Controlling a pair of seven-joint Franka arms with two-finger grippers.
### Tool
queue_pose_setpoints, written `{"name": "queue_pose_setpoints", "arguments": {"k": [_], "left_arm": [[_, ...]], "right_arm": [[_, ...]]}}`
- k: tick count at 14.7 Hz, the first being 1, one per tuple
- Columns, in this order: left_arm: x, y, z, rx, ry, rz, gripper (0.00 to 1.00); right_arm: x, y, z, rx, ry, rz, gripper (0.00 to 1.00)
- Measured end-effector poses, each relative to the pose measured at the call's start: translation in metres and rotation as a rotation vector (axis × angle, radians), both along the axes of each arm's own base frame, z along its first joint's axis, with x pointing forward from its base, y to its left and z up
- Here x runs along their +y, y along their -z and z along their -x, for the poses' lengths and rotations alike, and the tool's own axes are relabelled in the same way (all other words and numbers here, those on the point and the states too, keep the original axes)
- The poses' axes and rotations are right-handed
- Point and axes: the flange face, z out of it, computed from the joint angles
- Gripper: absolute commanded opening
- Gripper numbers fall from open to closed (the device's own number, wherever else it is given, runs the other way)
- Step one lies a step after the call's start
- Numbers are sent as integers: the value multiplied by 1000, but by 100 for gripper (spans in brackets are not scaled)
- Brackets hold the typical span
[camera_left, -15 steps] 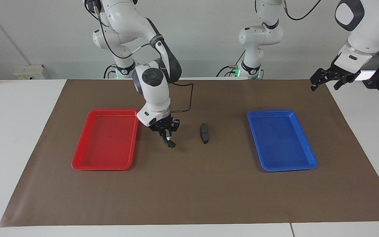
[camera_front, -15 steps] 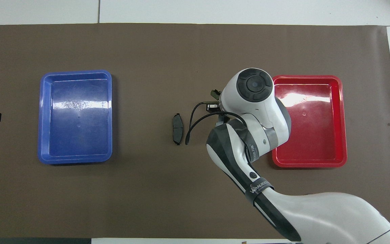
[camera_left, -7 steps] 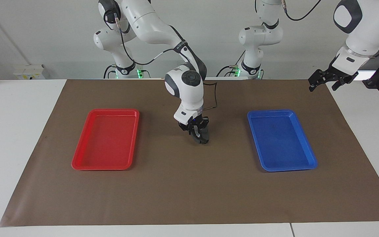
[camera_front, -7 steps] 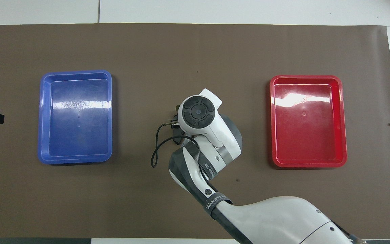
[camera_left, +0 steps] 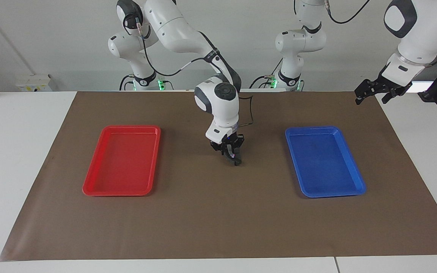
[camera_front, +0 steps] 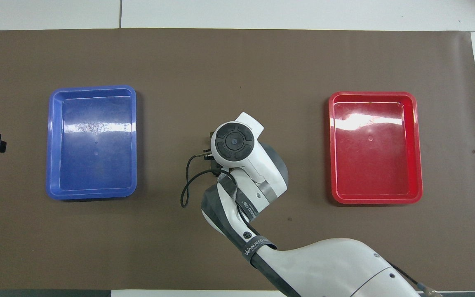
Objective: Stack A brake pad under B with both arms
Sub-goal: 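Lower the curved pad onto the small pad and open the right gripper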
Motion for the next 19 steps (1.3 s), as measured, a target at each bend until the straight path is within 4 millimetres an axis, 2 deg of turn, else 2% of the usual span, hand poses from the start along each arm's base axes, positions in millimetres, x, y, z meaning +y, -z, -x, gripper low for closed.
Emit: {"name": "queue_pose_setpoints", "arguments": {"k": [4,9,10,11,12,19], "left_arm": [[0,0,0,1,1,0,99],[0,0,0,1,1,0,99],[-1,0,0,1,1,0,99],[0,0,0,1,1,0,99],[0,0,0,0,1,0,99],[2,-1,1,-2,-3,0,99]], "right_arm": [[6,9,2,-7,7,-5,0],[8,9,2,-11,24,-10,0],[10,9,2,-15,32,-14,10],[10,9,2,-16,35,-15,42],[10,9,2,-16,36,-16,99],[13,7,3,-19,43,-19,99]]}}
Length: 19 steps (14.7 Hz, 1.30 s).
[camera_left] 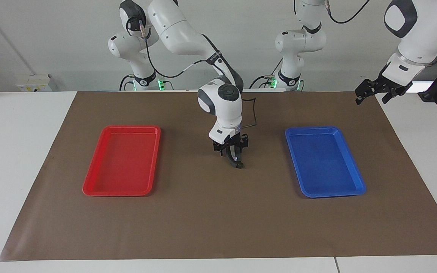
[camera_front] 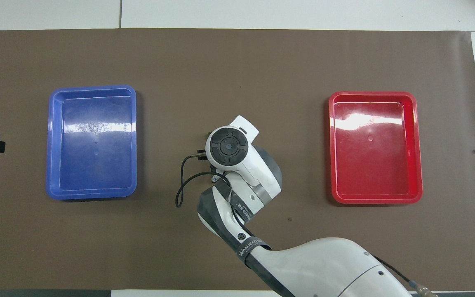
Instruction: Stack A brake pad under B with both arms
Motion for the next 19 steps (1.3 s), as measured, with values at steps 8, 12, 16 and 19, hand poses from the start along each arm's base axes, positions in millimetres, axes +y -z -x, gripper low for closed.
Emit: {"name": "queue_pose_setpoints", "arguments": {"k": [8,12,16,19], "left_arm": [[0,0,0,0,0,0,99],[0,0,0,0,0,0,99],[0,0,0,0,0,0,99],[0,0,0,0,0,0,99]], "right_arm": [[-141,-120,-71,-67,215,20,99],[-252,-184,-87,-90,326,77,99],[-342,-222,-81,-52,334,112,99],[-399,-246,-61,22,344,134,99]]}}
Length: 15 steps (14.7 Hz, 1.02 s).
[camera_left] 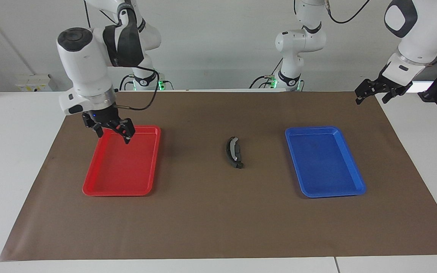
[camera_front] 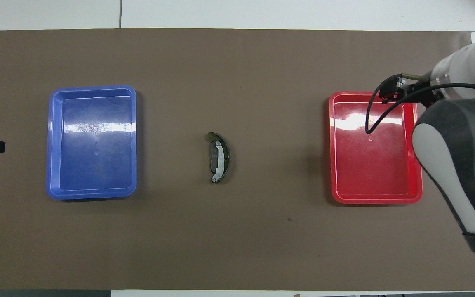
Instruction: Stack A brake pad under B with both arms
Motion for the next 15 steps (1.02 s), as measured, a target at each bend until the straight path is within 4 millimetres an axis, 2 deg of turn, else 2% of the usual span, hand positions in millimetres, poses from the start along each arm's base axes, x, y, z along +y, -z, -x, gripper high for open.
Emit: {"name": "queue_pose_setpoints", "arguments": {"k": [3,8,11,15], "left_arm": [[0,0,0,0,0,0,99],[0,0,0,0,0,0,99],[0,0,0,0,0,0,99],[0,0,0,0,0,0,99]], "right_arm": [[-34,-16,24,57,2,-8,99],[-43,-58,55,76,-53,-24,99],[-37,-81,59,81,-65,-54,99],[-38,-78,51,85,-60,-62,99]]}}
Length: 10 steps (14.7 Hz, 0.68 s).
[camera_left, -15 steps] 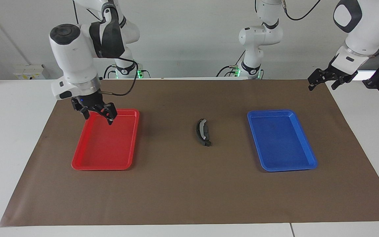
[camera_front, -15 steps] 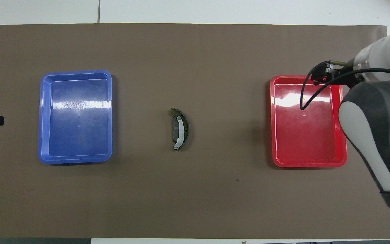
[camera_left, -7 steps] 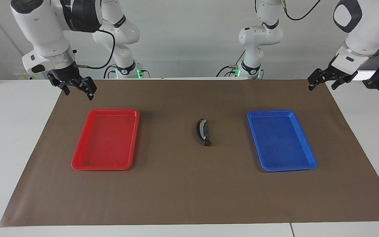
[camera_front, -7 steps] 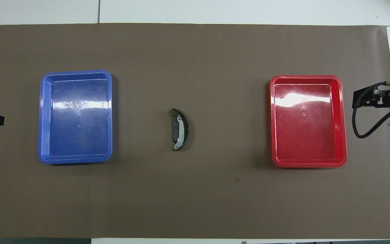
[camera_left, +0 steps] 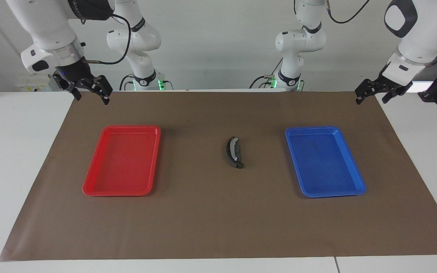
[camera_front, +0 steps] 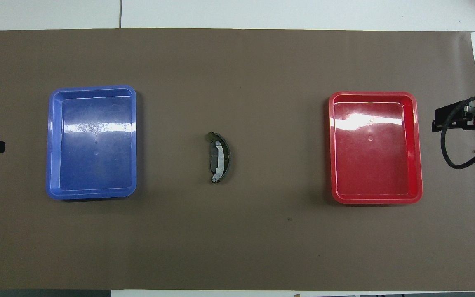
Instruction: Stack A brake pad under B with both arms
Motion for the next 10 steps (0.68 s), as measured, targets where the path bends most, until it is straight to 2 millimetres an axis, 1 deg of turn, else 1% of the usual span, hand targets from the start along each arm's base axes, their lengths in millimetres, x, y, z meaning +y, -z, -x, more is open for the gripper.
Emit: {"name": "queue_pose_setpoints", "arguments": {"k": [2,5,10], "left_arm": [[0,0,0,0,0,0,99],[0,0,0,0,0,0,99],[0,0,0,0,0,0,99]], "right_arm": [[-8,2,-1,5,17,2,99],[0,2,-1,4,4,1,99],[-4,2,-1,5,11,0,99]]}}
